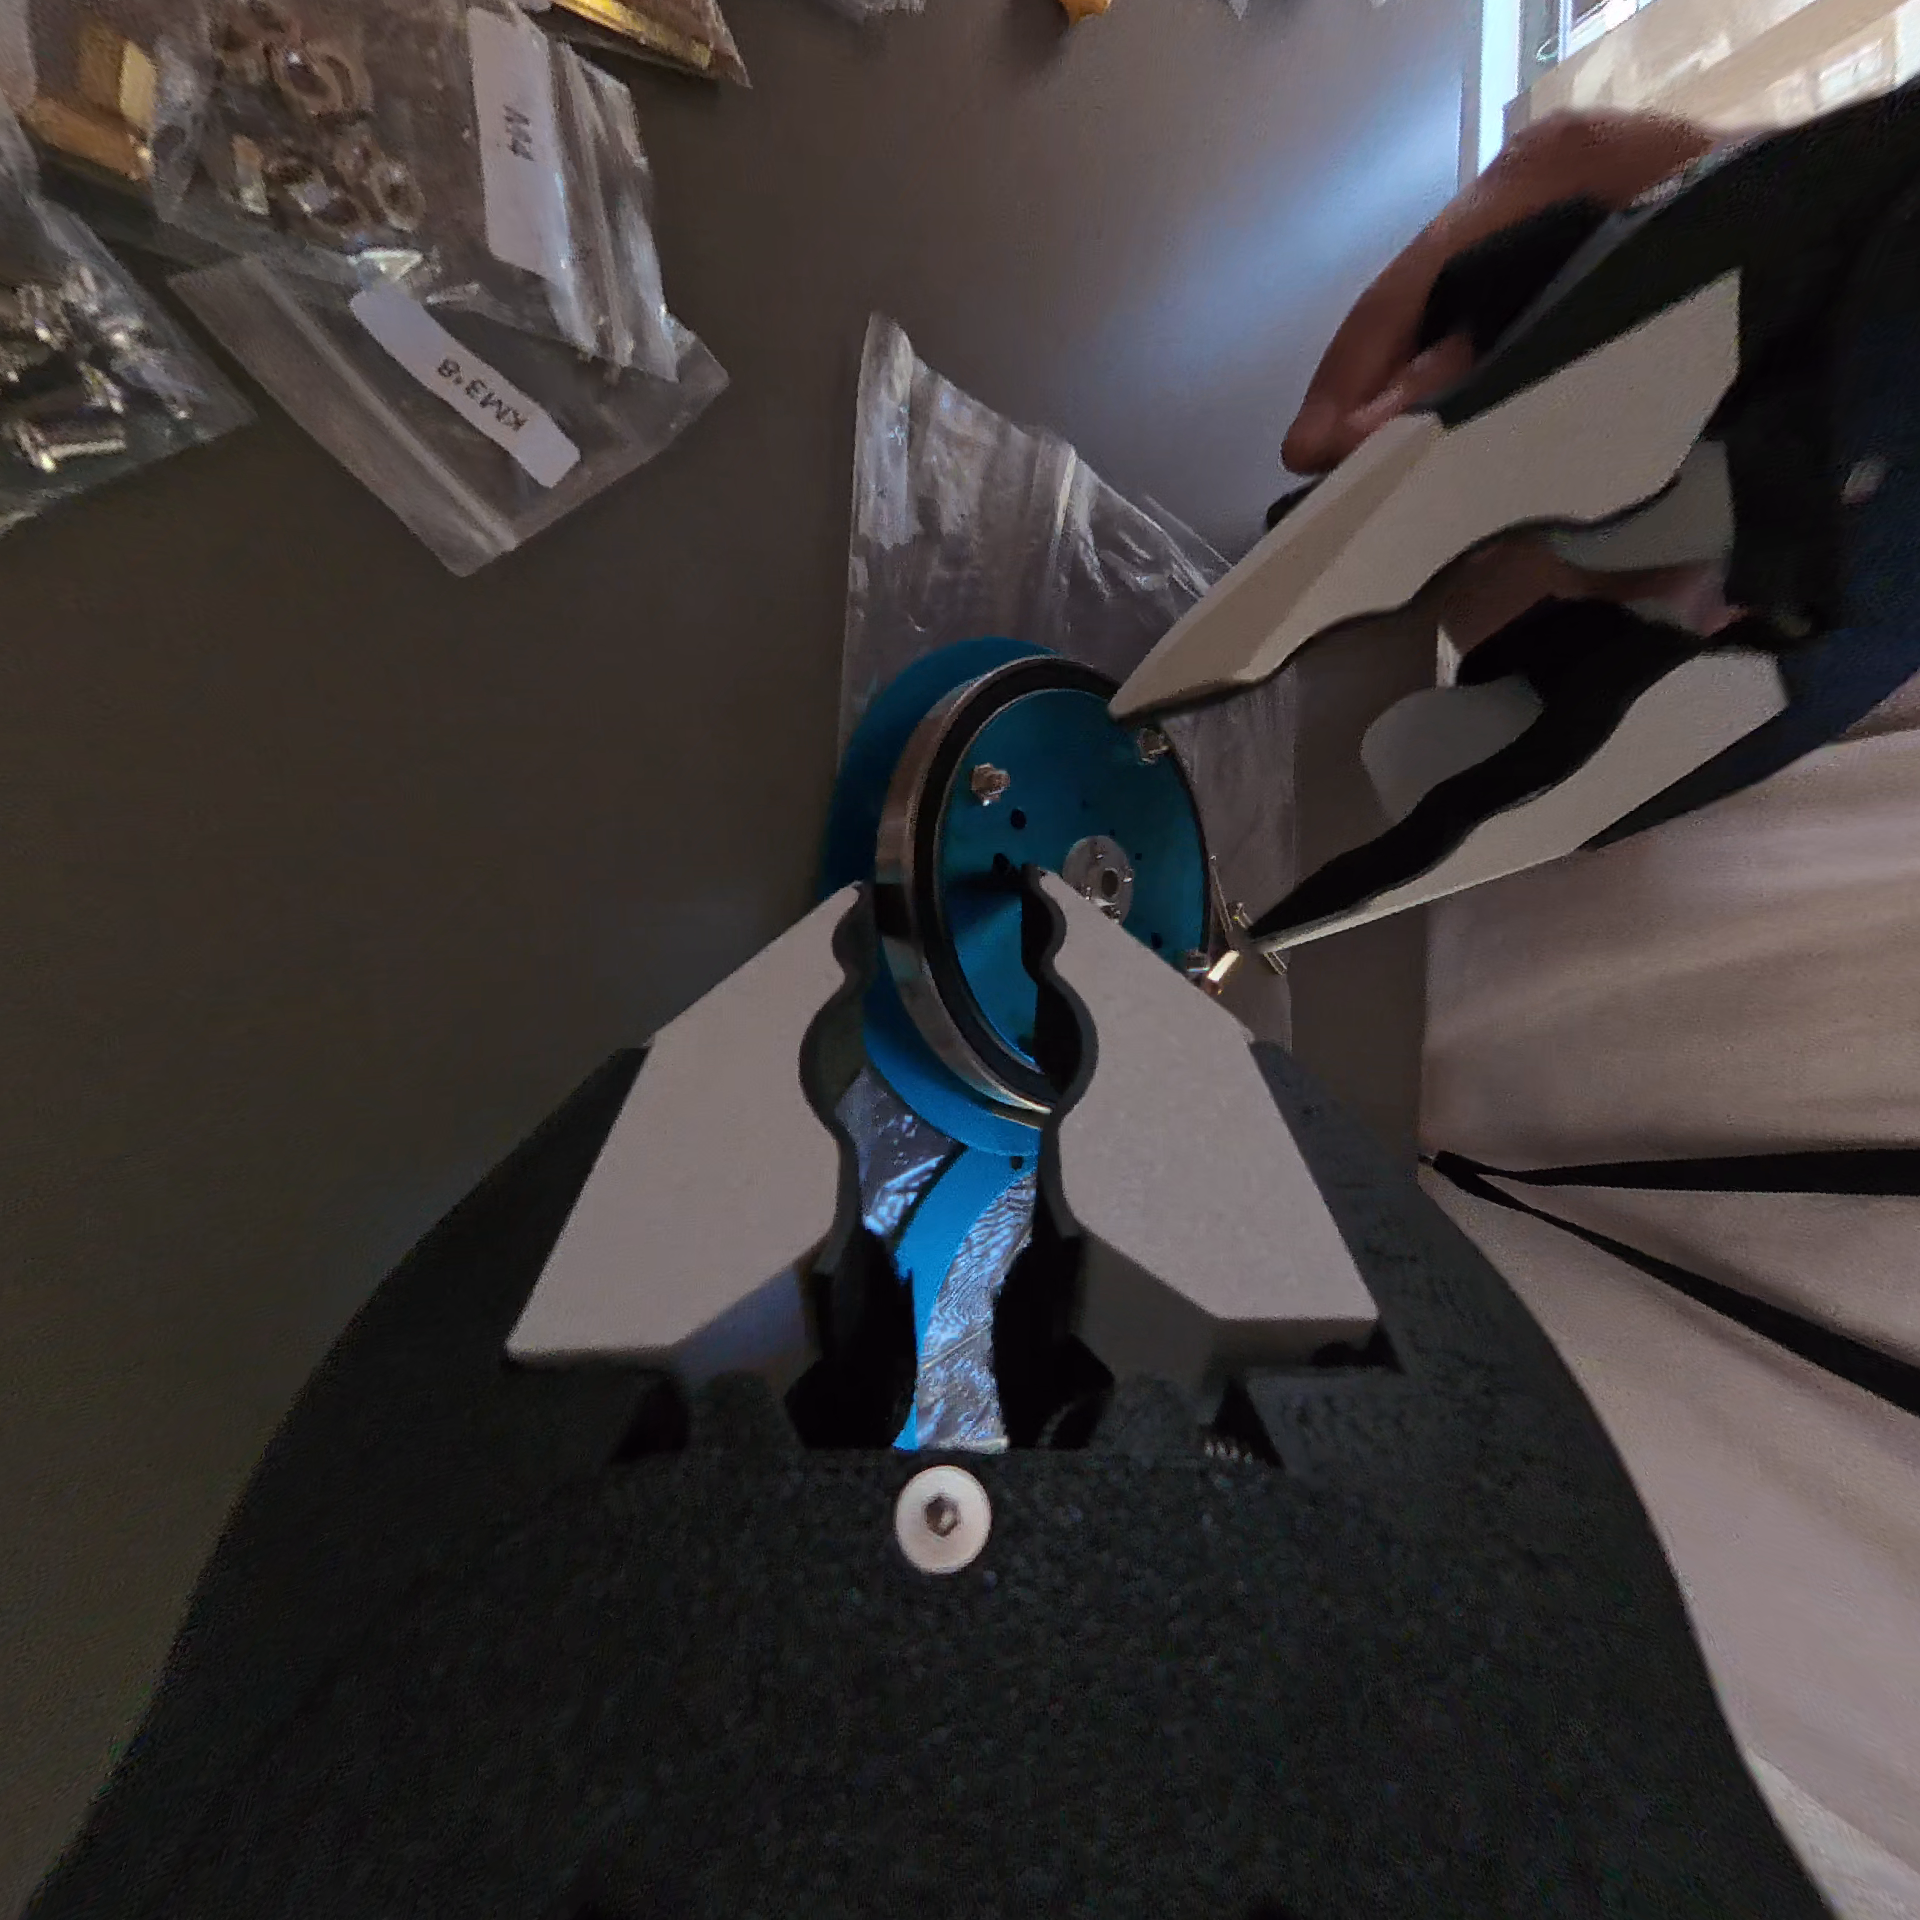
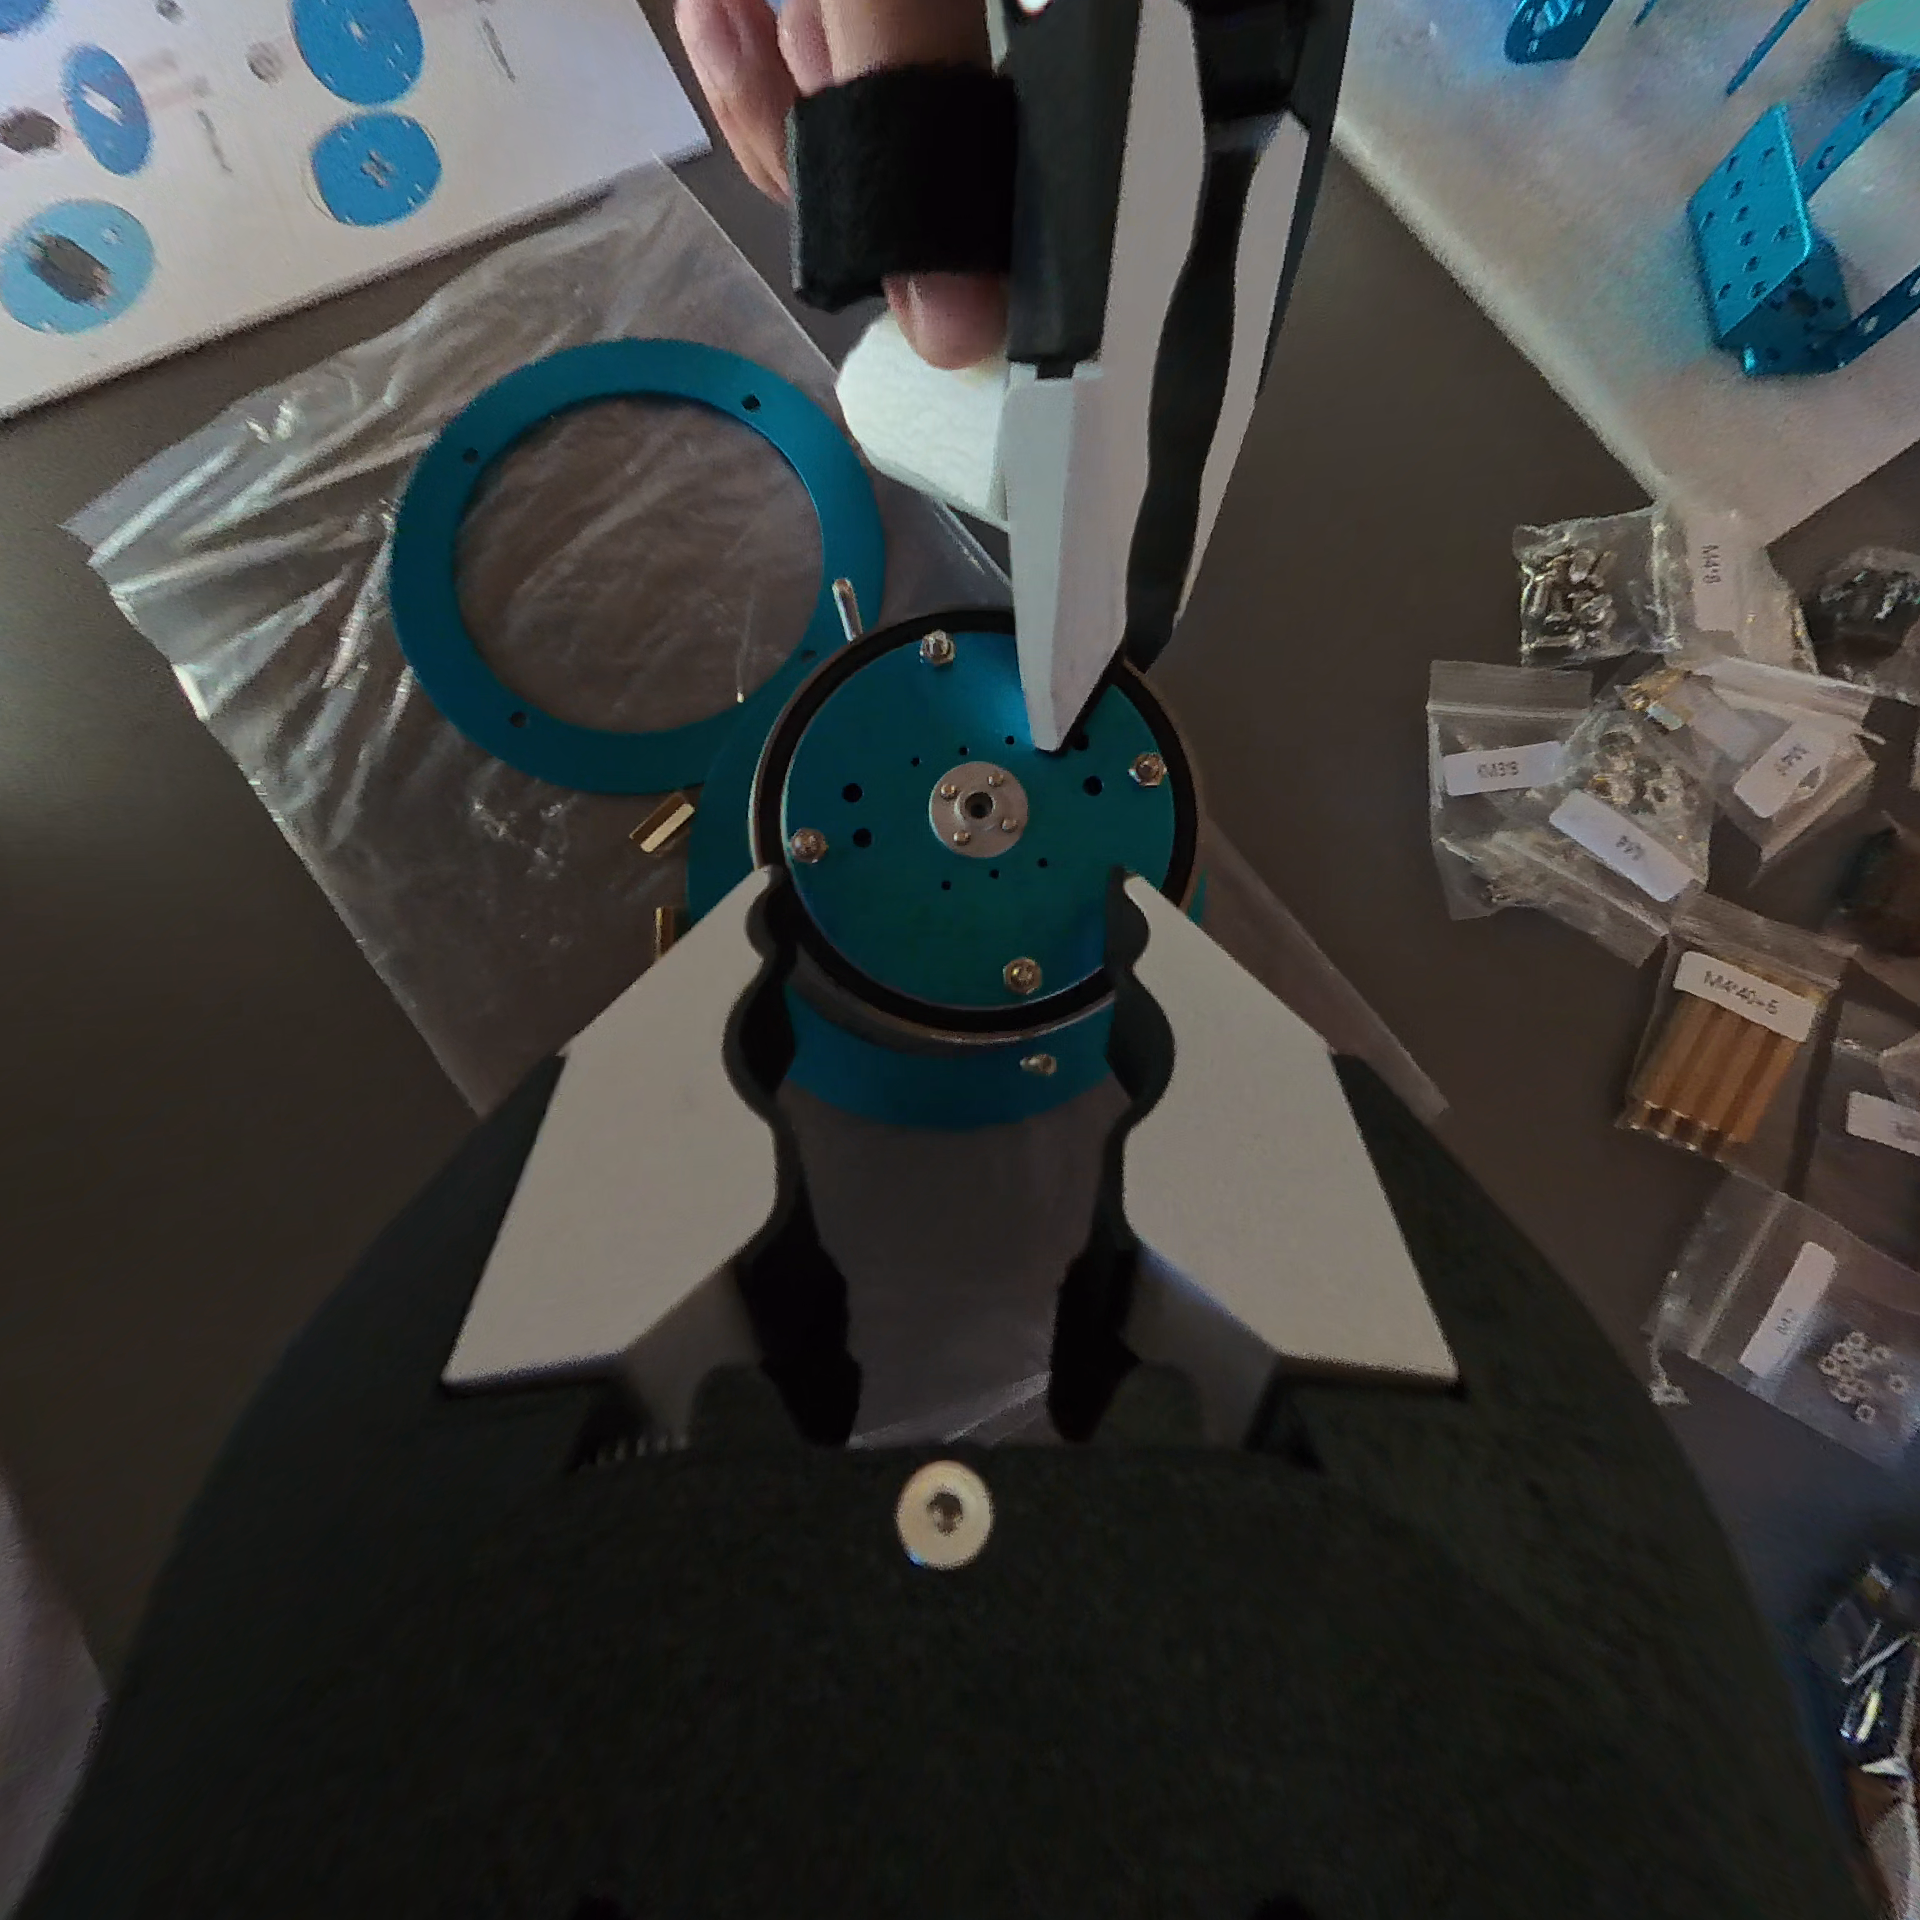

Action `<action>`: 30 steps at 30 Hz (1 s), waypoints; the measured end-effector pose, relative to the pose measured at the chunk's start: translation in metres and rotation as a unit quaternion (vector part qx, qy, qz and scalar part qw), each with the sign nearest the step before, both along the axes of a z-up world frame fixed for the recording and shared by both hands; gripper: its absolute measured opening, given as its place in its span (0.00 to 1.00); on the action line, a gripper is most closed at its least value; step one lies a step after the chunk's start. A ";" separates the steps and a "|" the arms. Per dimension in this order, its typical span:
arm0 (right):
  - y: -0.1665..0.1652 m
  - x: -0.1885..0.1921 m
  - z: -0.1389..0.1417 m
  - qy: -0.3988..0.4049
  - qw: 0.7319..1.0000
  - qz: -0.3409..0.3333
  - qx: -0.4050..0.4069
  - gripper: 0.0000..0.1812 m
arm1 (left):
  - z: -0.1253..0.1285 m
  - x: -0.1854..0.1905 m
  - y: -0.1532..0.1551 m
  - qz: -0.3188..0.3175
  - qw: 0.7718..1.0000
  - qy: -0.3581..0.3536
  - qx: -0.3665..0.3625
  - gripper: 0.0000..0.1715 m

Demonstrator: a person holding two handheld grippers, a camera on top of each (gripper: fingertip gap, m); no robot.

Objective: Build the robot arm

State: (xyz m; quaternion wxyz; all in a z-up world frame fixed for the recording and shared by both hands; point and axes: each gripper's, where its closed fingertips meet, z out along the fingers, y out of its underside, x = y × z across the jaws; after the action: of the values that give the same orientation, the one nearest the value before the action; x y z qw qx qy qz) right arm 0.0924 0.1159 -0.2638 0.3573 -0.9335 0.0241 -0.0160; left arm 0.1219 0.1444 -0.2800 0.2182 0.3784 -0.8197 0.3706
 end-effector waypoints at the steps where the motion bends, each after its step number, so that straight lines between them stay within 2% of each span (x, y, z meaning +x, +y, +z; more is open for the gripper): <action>1: -0.002 -0.002 0.003 0.013 1.000 0.007 0.012 0.36 | 0.000 0.000 0.000 -0.001 1.000 -0.004 0.001 0.15; 3: -0.007 -0.007 0.005 0.037 0.999 0.025 0.030 0.42 | 0.001 0.001 0.000 -0.003 1.000 -0.008 0.001 0.15; 6: -0.010 -0.004 -0.003 0.021 0.998 0.028 0.051 0.50 | 0.003 0.002 0.000 0.002 1.000 -0.010 -0.012 0.16; 11: -0.005 0.005 -0.020 -0.028 0.999 0.005 0.027 0.56 | 0.018 0.005 0.009 0.036 0.997 -0.029 -0.059 0.18; 14: -0.002 0.009 -0.029 -0.054 0.998 0.005 0.012 0.54 | 0.011 0.000 0.013 0.044 0.997 -0.026 -0.050 0.18; 18: 0.000 0.008 -0.033 -0.031 0.999 0.014 0.019 0.50 | 0.001 -0.008 0.010 0.042 0.998 -0.014 -0.042 0.14; 30: -0.005 0.003 -0.029 -0.042 0.999 0.024 0.014 0.49 | 0.006 -0.013 0.004 0.055 0.997 -0.004 -0.046 0.13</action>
State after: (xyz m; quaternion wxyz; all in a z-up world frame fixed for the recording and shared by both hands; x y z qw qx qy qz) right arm 0.0955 0.1106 -0.2925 0.3710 -0.9274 -0.0134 -0.0467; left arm 0.1091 0.1488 -0.2741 0.2112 0.4105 -0.7806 0.4213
